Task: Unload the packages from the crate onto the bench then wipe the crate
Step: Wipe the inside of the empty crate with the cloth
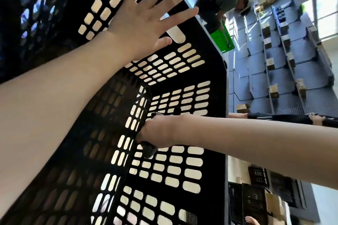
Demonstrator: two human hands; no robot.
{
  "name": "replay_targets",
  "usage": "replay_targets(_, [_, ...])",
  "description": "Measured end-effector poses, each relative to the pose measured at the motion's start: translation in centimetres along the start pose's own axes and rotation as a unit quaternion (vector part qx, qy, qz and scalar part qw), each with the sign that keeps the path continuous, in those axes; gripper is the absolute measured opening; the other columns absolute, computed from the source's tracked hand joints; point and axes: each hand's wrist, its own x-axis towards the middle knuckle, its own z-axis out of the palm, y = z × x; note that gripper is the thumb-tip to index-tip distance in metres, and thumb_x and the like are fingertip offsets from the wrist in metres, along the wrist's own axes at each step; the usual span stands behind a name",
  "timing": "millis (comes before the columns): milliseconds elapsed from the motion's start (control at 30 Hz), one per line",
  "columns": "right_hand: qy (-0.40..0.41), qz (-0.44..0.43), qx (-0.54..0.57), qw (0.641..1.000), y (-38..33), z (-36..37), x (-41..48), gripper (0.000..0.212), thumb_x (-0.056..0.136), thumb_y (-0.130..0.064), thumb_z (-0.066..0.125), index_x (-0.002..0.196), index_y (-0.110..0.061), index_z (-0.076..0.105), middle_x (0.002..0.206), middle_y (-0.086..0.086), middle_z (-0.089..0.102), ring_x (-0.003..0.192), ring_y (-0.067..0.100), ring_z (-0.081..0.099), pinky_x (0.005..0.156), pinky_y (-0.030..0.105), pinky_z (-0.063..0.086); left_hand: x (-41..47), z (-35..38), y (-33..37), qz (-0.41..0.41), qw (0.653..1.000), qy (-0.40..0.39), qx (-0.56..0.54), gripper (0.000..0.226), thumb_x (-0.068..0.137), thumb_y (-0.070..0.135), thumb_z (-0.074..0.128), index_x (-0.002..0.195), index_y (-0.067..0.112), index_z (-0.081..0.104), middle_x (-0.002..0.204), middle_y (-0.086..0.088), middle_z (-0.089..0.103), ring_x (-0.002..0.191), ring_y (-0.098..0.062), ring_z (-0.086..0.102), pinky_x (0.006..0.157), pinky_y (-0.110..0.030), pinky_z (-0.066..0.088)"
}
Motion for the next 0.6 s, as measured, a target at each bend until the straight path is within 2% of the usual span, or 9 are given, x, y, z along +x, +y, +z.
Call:
replay_targets(100, [0.02, 0.012, 0.006, 1.0, 0.0, 0.3, 2.3, 0.027, 0.098, -0.017, 0.045, 0.124, -0.017, 0.054, 0.116, 0.004, 0.06, 0.103, 0.026, 0.062, 0.084, 0.038, 0.053, 0.2, 0.0, 0.0, -0.001, 1.0, 0.003, -0.003, 0.074, 0.095, 0.052, 0.043, 0.155, 0.039, 0.002, 0.165, 0.0, -0.003, 0.151, -0.025, -0.004, 0.11, -0.07, -0.001])
replay_targets(200, [0.084, 0.038, 0.026, 0.995, 0.3, 0.6, 2.8, 0.038, 0.097, -0.008, 0.036, 0.131, -0.02, 0.049, 0.122, 0.004, 0.057, 0.108, 0.028, 0.059, 0.09, 0.044, 0.049, 0.1, 0.2, -0.1, -0.001, 1.0, 0.005, 0.003, 0.074, 0.095, 0.052, 0.043, 0.155, 0.04, 0.0, 0.164, 0.0, -0.004, 0.151, -0.025, -0.005, 0.11, -0.07, -0.002])
replay_targets(333, [0.013, 0.008, -0.027, 1.0, -0.3, 0.5, 1.7, 0.035, 0.099, -0.013, 0.039, 0.129, -0.022, 0.052, 0.123, 0.001, 0.058, 0.108, 0.023, 0.059, 0.076, 0.031, 0.049, 0.2, 0.1, -0.1, -0.002, 1.0, 0.001, -0.009, 0.076, 0.095, 0.05, 0.047, 0.154, 0.04, 0.0, 0.164, 0.0, -0.001, 0.152, -0.026, -0.003, 0.11, -0.07, 0.0])
replay_targets(433, [0.013, -0.007, -0.022, 1.0, -0.2, -0.8, -0.8, 0.033, 0.097, -0.015, 0.041, 0.126, -0.021, 0.057, 0.116, 0.0, 0.062, 0.1, 0.023, 0.061, 0.08, 0.032, 0.053, 0.0, 0.1, -0.2, -0.007, 1.0, -0.006, -0.004, 0.075, 0.095, 0.05, 0.046, 0.154, 0.04, 0.002, 0.164, 0.0, -0.001, 0.151, -0.025, -0.003, 0.11, -0.07, 0.002])
replay_targets(500, [0.0, -0.005, 0.019, 1.0, 0.5, -1.4, -3.8, 0.038, 0.094, -0.011, 0.043, 0.126, -0.026, 0.058, 0.112, -0.003, 0.063, 0.093, 0.022, 0.059, 0.079, 0.031, 0.052, 0.1, 0.0, -0.1, -0.006, 1.0, -0.008, -0.004, 0.074, 0.095, 0.049, 0.046, 0.154, 0.039, 0.002, 0.164, 0.0, -0.001, 0.151, -0.024, -0.002, 0.11, -0.07, 0.003])
replay_targets(600, [-0.054, -0.001, 0.049, 0.997, 1.5, -2.8, -8.3, 0.041, 0.091, -0.01, 0.047, 0.123, -0.034, 0.058, 0.113, -0.007, 0.064, 0.1, 0.021, 0.059, 0.085, 0.034, 0.052, 0.0, 0.0, 0.0, -0.009, 1.0, -0.009, -0.005, 0.073, 0.096, 0.049, 0.046, 0.154, 0.039, 0.003, 0.164, 0.0, 0.0, 0.151, -0.025, -0.002, 0.11, -0.07, 0.003])
